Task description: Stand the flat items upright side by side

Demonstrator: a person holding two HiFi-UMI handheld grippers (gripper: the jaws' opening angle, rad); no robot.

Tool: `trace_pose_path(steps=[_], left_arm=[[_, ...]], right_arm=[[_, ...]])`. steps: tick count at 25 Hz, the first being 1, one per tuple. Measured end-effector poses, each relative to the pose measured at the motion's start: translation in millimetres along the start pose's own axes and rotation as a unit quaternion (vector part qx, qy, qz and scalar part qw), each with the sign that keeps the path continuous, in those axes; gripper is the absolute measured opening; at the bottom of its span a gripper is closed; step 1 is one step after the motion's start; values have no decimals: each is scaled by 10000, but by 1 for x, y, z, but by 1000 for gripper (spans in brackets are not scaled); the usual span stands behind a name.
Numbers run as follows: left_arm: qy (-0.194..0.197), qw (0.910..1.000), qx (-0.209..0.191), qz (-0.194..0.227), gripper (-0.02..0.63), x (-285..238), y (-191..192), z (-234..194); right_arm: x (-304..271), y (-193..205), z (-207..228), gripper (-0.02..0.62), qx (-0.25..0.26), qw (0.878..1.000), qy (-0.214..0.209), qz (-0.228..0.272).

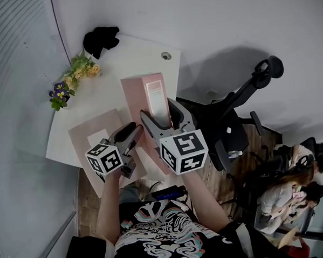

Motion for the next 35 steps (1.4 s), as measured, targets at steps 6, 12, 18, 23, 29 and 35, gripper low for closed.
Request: trace_pose_path(steps=[6,12,18,23,29,35], left_arm=[[-22,9998,147,143,132,-4,-2,1],[-27,9993,297,243,129,-5,-2,0],[-62,9989,336,319,127,-5,-3,-2],[-67,9987,358,360,123,-6,0,0],[-111,9989,308,327,118,-5,-3,0],[-97,9991,297,280,117,-4,1,2]], right_arm=[[7,-3,3,321,4,9992,-89,385],[17,0,2,318,-67,9957,-159,911],[20,3,2,316,-20,9927,-264,1180],[27,8,3,317,31,9899,-285,1385],[32,13,1,319,47,9857,-312,1652],[39,20,-3,319,-22,9843,-112,1759]])
Point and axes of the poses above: the fingertips, and each gripper's own axes: x backward along the fingers, z to its right, y out of its underside, the point moved 5 cm from there along x, backward along the fingers, and after that the axes turned 8 degrees about -x, right-handed, at the moved point
